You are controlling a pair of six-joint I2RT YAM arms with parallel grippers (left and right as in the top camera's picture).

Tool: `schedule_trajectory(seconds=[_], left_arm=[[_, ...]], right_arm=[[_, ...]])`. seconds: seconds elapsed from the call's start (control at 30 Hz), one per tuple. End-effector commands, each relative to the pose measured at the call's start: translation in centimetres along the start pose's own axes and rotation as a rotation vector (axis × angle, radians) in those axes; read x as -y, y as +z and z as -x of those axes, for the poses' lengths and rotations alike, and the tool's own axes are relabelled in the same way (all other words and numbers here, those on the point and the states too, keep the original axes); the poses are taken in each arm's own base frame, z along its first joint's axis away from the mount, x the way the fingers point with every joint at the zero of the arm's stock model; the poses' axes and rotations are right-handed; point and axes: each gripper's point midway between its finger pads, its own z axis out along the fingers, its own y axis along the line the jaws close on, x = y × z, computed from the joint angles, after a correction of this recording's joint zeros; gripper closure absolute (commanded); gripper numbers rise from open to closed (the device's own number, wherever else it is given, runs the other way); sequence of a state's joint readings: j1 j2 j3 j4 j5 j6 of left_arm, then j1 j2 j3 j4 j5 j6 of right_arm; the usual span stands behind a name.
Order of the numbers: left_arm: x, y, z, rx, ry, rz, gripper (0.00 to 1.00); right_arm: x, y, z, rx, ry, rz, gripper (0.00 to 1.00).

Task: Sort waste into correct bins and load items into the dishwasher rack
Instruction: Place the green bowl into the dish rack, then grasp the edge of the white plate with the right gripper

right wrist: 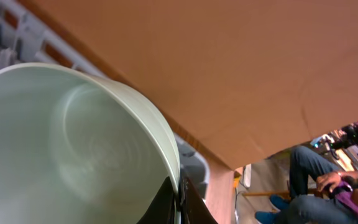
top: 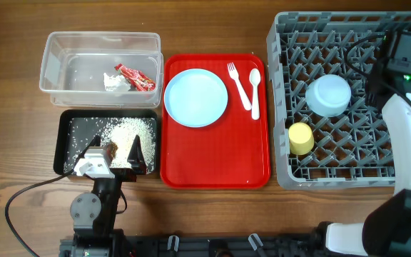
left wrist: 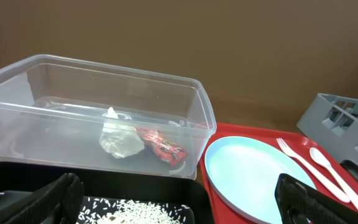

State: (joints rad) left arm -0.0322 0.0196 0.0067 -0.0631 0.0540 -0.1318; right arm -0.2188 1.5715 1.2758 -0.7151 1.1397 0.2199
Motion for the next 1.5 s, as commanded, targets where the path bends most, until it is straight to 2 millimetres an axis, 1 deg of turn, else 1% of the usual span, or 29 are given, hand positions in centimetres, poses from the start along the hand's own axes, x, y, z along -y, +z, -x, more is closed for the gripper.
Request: schedule_trajectory(seconds=[0.0, 0.07, 0.17, 0.27, 0.4, 0.5, 0.57, 0.77, 0.8, 0.83, 0.87, 0.97, 1.0, 1.1, 1.17, 1.2, 1.23, 1.27, 1.3, 1.33, 1.37, 1.4, 1.43, 1.47], left_arm=[[-0.1, 0.0, -0.2, -0.006, 0.012, 0.002, 0.00], [-0.1, 0.0, -0.2, -0.006, 0.012, 0.002, 0.00], [-0.1, 0.0, -0.2, -0.006, 0.012, 0.002, 0.00], [-0.1, 0.0, -0.2, -0.006, 0.012, 0.002, 0.00], [-0.1, 0.0, -0.2, -0.006, 0.012, 0.002, 0.00], [-0.1, 0.0, -0.2, -0.006, 0.012, 0.002, 0.00], [-0.1, 0.0, -0.2, -0.006, 0.012, 0.002, 0.00], [-0.1, 0.0, -0.2, -0.006, 0.012, 0.002, 0.00], [-0.1, 0.0, -0.2, -0.006, 0.012, 0.002, 0.00], [-0.1, 0.0, -0.2, -0.006, 0.012, 0.002, 0.00], [-0.1, 0.0, -0.2, -0.006, 0.012, 0.002, 0.00], [-0.1, 0.0, -0.2, -0.006, 0.012, 0.002, 0.00], [-0.1, 0.0, -0.2, -0.006, 0.012, 0.002, 0.00], [-0.1, 0.0, -0.2, -0.006, 0.012, 0.002, 0.00], [-0.1, 0.0, -0.2, -0.006, 0.012, 0.002, 0.00], [-0.1, 0.0, -0.2, -0.006, 0.012, 0.002, 0.00], [-0.1, 0.0, -0.2, -0.006, 0.012, 0.002, 0.00], [-0.1, 0.0, -0.2, -0.006, 0.012, 0.002, 0.00], [-0.1, 0.0, -0.2, -0.006, 0.012, 0.002, 0.00], [-0.1, 0.0, -0.2, -0.006, 0.012, 0.002, 0.00], [-0.1, 0.0, -0.2, -0.006, 0.012, 0.002, 0.00], [-0.1, 0.0, -0.2, -0.006, 0.012, 0.002, 0.00], [-0.1, 0.0, -0.2, -0.006, 0.012, 0.002, 0.00], [-0.1, 0.0, -0.2, -0.006, 0.012, 0.002, 0.00]], right_arm=[[-3.1, 1.1, -1.7, -0.046, -0.070, 0.034, 0.96], [-4.2, 1.8, -2.5, -0.063, -0.115, 0.015, 0.96], [-5.2, 2.7, -2.7, -0.052, -0.217, -0.046, 0.96], [-6.6, 2.9, -3.0, -0.050, -0.256, -0.037, 0.96], [-8.3, 1.9, -2.8, -0.021, -0.265, -0.004, 0.96], [-9.4, 0.6, -2.1, 0.020, -0.286, 0.023, 0.96], [-10.5, -0.5, -1.5, 0.058, -0.322, 0.055, 0.95], [-11.5, -1.9, -1.6, 0.082, -0.372, 0.081, 0.95], [-11.9, -2.2, -1.7, 0.086, -0.376, 0.099, 0.91], [-12.1, -2.6, -1.6, 0.092, -0.377, 0.110, 0.85], [-12.3, -3.0, -1.5, 0.102, -0.378, 0.118, 0.82], [-12.6, -5.9, -0.5, 0.166, -0.357, 0.164, 0.77], [-12.7, -7.4, 0.1, 0.200, -0.336, 0.189, 0.75], [-12.3, -10.9, 1.3, 0.274, -0.291, 0.250, 0.72], [-12.1, -14.5, 1.9, 0.342, -0.296, 0.343, 0.71], [-12.4, -17.2, 1.9, 0.392, -0.338, 0.436, 0.69], [-12.5, -19.5, 1.7, 0.429, -0.353, 0.513, 0.66], [-12.7, -22.0, 1.2, 0.460, -0.365, 0.604, 0.61], [-13.2, -25.0, 0.0, 0.486, -0.396, 0.742, 0.57], [-13.8, -27.8, -1.5, 0.503, -0.445, 0.879, 0.57], [-14.2, -30.0, -2.8, 0.511, -0.486, 0.985, 0.57], [-14.5, -33.8, -5.5, 0.517, -0.566, 1.177, 0.57], [-14.5, -37.0, -8.1, 0.507, -0.637, 1.338, 0.58], [-14.3, -39.2, -10.1, 0.478, -0.675, 1.452, 0.58]])
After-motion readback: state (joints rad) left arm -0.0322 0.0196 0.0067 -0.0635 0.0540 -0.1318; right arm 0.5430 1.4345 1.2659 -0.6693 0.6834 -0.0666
